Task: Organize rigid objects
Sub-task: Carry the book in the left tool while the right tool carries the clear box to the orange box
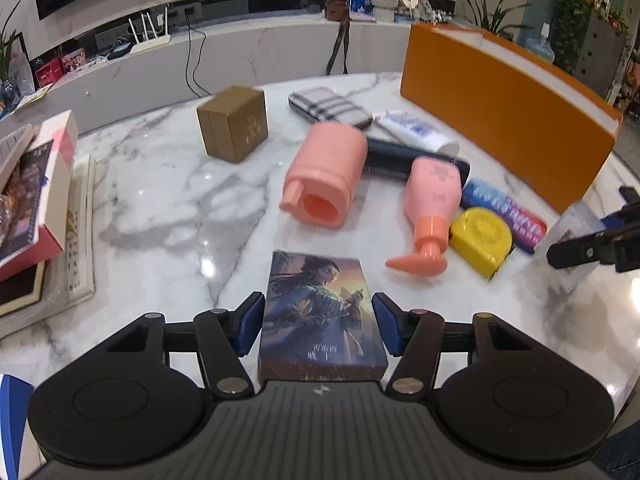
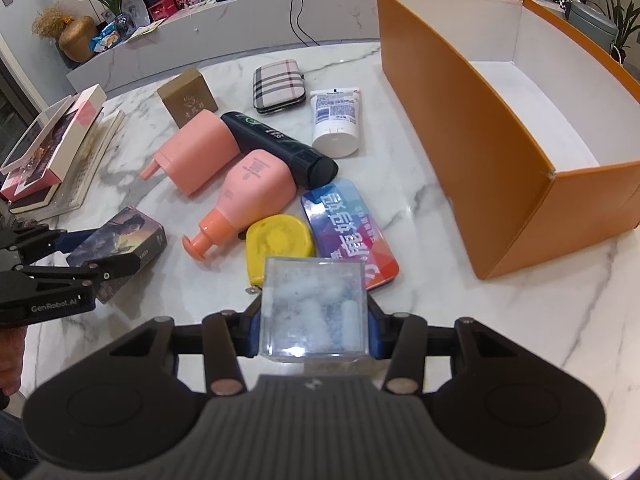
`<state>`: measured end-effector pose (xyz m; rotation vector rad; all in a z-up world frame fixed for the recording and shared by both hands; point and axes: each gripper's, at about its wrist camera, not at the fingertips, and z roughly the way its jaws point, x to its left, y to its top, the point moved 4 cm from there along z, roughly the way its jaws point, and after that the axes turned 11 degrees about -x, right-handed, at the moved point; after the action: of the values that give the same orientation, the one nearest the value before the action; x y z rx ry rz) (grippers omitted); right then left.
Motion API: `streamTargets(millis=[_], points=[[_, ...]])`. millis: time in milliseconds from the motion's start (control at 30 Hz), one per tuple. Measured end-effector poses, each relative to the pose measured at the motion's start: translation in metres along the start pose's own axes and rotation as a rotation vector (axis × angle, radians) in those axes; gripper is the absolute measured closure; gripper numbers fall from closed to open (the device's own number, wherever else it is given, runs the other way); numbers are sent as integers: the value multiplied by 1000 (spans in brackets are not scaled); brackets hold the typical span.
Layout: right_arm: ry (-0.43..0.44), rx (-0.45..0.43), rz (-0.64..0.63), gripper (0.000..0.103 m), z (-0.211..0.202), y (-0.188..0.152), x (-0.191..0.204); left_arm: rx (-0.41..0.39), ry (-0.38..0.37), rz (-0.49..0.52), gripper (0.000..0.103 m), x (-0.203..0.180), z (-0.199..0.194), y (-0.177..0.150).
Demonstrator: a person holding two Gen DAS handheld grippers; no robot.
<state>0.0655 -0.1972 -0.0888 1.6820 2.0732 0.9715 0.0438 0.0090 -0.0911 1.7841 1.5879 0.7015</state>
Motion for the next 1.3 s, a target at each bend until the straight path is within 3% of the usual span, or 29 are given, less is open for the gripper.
streamTargets(millis=[367, 633, 833, 1300], points=[[27, -64, 29, 54, -22, 25, 6, -84, -54, -94, 36, 2, -28, 38], [56, -199, 43, 54, -66, 102, 11, -149, -118, -67, 36, -20, -45, 99], [46, -274, 43, 54, -88, 154, -9, -224, -171, -56, 36, -52, -54, 152], [-42, -248, 107, 54, -63, 161, -119, -189, -305, -8, 36, -161, 28, 180]])
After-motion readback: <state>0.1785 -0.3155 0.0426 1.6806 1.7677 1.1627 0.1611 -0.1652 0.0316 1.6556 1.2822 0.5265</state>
